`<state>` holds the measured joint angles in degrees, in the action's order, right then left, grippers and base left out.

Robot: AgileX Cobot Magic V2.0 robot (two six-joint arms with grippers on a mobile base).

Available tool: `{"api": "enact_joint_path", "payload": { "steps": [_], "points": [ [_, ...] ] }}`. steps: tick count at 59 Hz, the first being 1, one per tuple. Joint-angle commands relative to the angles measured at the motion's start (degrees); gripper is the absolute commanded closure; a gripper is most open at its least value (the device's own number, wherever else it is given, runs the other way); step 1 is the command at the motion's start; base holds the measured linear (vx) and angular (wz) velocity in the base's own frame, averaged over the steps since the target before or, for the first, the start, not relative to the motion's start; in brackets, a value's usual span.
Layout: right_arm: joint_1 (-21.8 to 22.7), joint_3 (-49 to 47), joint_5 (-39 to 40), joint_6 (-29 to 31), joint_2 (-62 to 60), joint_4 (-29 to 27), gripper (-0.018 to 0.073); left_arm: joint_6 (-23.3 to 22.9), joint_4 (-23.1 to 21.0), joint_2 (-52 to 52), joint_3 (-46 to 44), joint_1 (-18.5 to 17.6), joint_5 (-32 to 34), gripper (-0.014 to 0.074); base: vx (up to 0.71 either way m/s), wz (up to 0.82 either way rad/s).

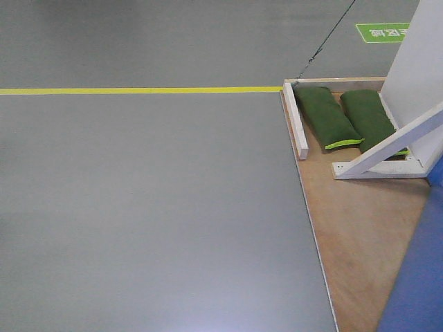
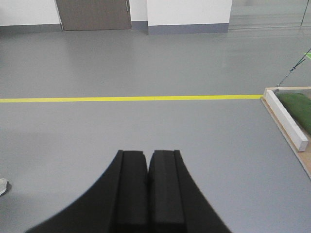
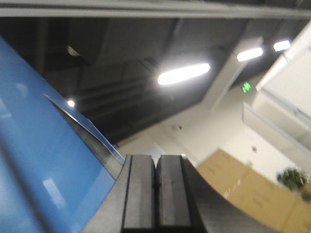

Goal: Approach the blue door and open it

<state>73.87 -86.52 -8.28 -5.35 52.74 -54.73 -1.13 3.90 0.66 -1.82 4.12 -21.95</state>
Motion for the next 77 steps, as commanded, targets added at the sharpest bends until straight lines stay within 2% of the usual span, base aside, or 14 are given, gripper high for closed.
{"api": "enact_joint_path", "payload": {
  "steps": [1,21,28,34,52,63,68,77],
  "points": [
    [0.41,-1.09,0.53,0.15,1.88,-2.73,0.0551,-0.37,-0.13,0.83,-1.54,0.09,4.60,0.0524,0.00,0.00],
    [0.37,-1.09,-18.34,0.15,0.09,-14.41,0.0551,-0.37,-0.13,0.83,-1.54,0.09,4.60,0.0524,0.00,0.00],
    [-0.19,-1.09,-23.51,0.15,-1.16,-16.04,0.0551,-0.37,-0.13,0.83,-1.54,0.09,4.60,0.0524,0.00,0.00],
    [-4.02,-1.09,-24.93,0.15,-1.82,-15.73,0.0551,-0.37,-0.13,0.83,-1.54,0.09,4.60,0.0524,0.00,0.00],
    [-20.24,-1.09,-30.22,0.15,-2.62,-13.14,0.0551,-0.37,-0.13,0.83,-1.54,0.09,4.60,0.0524,0.00,0.00],
    [-26.64,-1.09,-36.97,0.15,-1.59,-9.59,0.0551,-0.37,-0.13,0.83,-1.54,0.09,4.60,0.0524,0.00,0.00],
    [-28.69,-1.09,-35.47,0.15,-0.32,-8.32,0.0551,-0.37,-0.13,0.83,-1.54,0.09,4.60,0.0524,0.00,0.00],
    [-34.69,-1.09,-26.10,0.15,3.79,-5.61,0.0551,-0.37,-0.13,0.83,-1.54,0.09,4.60,0.0524,0.00,0.00]
  ]
}}
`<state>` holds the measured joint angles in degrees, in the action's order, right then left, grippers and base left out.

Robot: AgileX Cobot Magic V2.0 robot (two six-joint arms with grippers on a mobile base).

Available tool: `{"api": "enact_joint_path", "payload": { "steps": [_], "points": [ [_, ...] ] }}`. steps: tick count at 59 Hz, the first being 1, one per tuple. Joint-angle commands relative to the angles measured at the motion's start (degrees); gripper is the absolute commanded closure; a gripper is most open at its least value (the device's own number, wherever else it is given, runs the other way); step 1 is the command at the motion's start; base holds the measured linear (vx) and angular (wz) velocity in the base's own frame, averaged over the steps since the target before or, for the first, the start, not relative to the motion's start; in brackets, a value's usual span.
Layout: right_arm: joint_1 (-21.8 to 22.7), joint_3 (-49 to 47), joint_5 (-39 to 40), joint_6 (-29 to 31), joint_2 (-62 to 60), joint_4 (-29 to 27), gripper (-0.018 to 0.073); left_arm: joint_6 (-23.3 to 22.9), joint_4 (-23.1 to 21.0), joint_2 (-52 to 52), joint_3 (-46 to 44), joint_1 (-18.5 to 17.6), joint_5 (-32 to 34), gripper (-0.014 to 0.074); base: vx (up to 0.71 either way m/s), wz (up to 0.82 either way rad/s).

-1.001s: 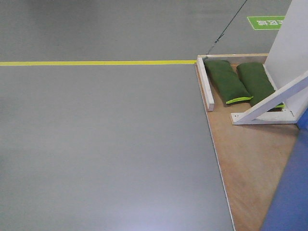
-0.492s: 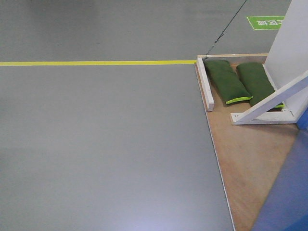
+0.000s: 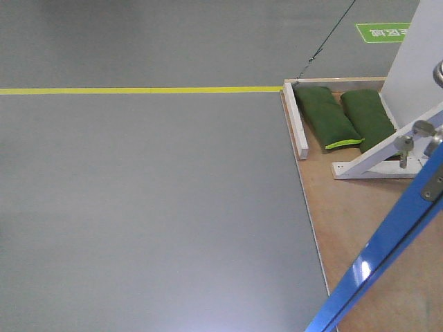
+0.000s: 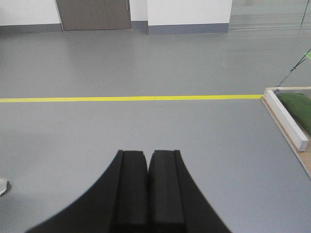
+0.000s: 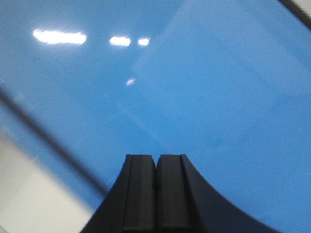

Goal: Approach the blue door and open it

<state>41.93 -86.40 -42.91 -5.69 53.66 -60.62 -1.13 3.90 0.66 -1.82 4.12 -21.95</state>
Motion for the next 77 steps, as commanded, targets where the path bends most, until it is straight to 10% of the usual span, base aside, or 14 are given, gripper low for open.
{"api": "enact_joint_path", "payload": {
  "steps": [1,29,54,77],
  "points": [
    [-3.37,-1.21,9.62,0.49,3.35,0.33,0.0551,-0.37,-0.13,0.83,-1.54,0.09,4.60,0.0524,0.00,0.00],
    [-22.27,-1.21,34.25,0.49,14.03,0.33,0.0551,-0.37,-0.13,0.83,-1.54,0.09,4.60,0.0524,0.00,0.00],
    [-28.45,-0.52,16.27,0.59,15.14,13.91,0.0551,-0.37,-0.13,0.83,-1.54,0.09,4.60,0.0524,0.00,0.00],
    [-28.45,7.44,14.07,0.59,15.29,13.69,0.0551,-0.37,-0.13,0.83,-1.54,0.09,4.60,0.0524,0.00,0.00]
  ]
}}
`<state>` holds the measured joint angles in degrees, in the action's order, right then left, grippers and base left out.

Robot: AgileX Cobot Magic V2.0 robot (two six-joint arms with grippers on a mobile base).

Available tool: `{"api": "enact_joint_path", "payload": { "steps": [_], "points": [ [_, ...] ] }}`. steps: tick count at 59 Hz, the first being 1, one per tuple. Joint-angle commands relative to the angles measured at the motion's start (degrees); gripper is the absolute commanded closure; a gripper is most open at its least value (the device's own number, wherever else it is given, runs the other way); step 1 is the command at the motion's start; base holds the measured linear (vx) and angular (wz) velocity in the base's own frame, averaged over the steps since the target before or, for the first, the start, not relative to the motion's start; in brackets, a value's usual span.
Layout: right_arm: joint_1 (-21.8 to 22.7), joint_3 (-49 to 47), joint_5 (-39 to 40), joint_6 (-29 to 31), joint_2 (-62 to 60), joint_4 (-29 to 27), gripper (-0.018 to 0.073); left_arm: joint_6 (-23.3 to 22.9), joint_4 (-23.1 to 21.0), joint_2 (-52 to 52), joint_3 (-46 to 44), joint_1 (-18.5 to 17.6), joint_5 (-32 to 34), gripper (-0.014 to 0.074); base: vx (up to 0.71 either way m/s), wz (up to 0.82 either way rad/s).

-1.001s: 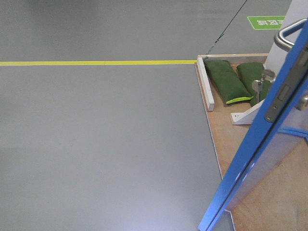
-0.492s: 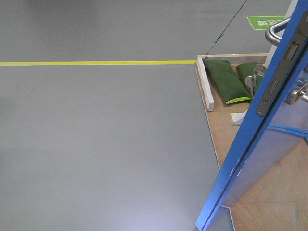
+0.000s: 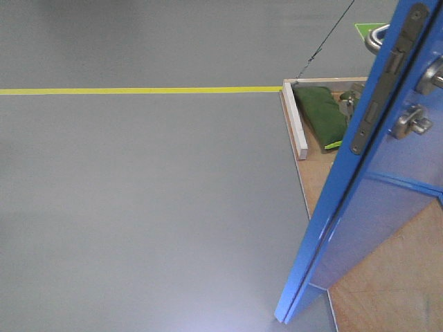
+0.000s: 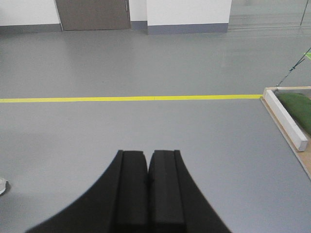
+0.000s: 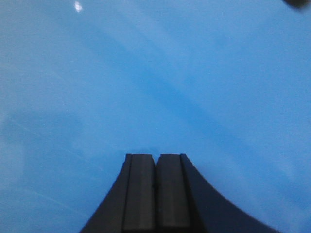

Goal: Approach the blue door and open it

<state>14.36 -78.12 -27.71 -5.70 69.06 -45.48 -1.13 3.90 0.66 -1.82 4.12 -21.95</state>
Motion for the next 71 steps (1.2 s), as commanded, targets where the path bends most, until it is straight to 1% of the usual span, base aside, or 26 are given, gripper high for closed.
{"api": "enact_joint_path", "payload": {
  "steps": [1,10,71],
  "points": [
    [-0.89,-0.83,-1.13,0.60,-0.10,-1.63,0.0551,-0.37,-0.13,0.83,-1.54,0.09,4.60,0.0524,0.00,0.00],
    [-0.89,-0.83,-1.13,0.60,-0.10,-4.34,0.0551,-0.37,-0.13,0.83,-1.54,0.09,4.60,0.0524,0.00,0.00],
    [-0.89,-0.83,-1.13,0.60,-0.10,-3.86,0.0551,-0.37,-0.13,0.83,-1.54,0.09,4.60,0.0524,0.00,0.00]
  ]
}}
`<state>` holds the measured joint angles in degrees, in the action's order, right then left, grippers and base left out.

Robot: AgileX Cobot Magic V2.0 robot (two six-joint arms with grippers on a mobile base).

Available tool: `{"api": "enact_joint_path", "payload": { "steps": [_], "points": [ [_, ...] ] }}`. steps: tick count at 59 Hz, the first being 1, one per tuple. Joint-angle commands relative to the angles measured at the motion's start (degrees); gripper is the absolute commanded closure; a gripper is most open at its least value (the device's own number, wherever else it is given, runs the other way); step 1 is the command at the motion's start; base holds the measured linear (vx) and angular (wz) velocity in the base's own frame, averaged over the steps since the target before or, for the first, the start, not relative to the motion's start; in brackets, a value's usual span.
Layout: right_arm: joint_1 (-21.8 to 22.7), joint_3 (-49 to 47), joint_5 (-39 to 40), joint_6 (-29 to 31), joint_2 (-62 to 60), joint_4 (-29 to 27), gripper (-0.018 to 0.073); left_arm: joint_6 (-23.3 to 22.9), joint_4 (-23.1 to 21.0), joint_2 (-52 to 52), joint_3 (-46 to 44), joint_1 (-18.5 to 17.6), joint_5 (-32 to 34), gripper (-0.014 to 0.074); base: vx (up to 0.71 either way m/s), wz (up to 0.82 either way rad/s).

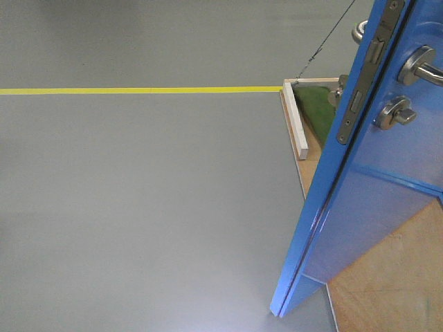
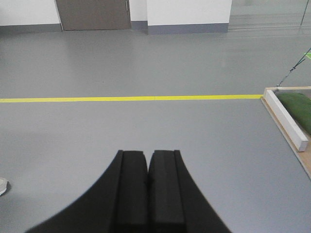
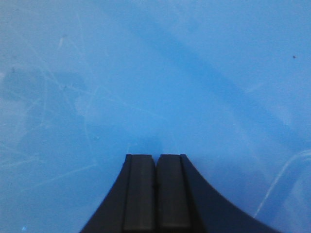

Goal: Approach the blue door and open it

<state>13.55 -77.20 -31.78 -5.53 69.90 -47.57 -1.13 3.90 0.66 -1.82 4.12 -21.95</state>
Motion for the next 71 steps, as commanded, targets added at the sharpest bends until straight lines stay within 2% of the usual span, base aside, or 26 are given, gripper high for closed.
{"api": "enact_joint_path", "payload": {
  "steps": [1,71],
  "points": [
    [-0.07,-1.76,2.94,0.43,-0.94,-1.77,0.0551,-0.37,-0.13,0.83,-1.54,0.09,4.60,0.0524,0.00,0.00],
    [-0.07,-1.76,2.94,0.43,-0.94,-1.72,0.0551,-0.37,-0.13,0.83,-1.54,0.09,4.60,0.0524,0.03,0.03]
  ]
}}
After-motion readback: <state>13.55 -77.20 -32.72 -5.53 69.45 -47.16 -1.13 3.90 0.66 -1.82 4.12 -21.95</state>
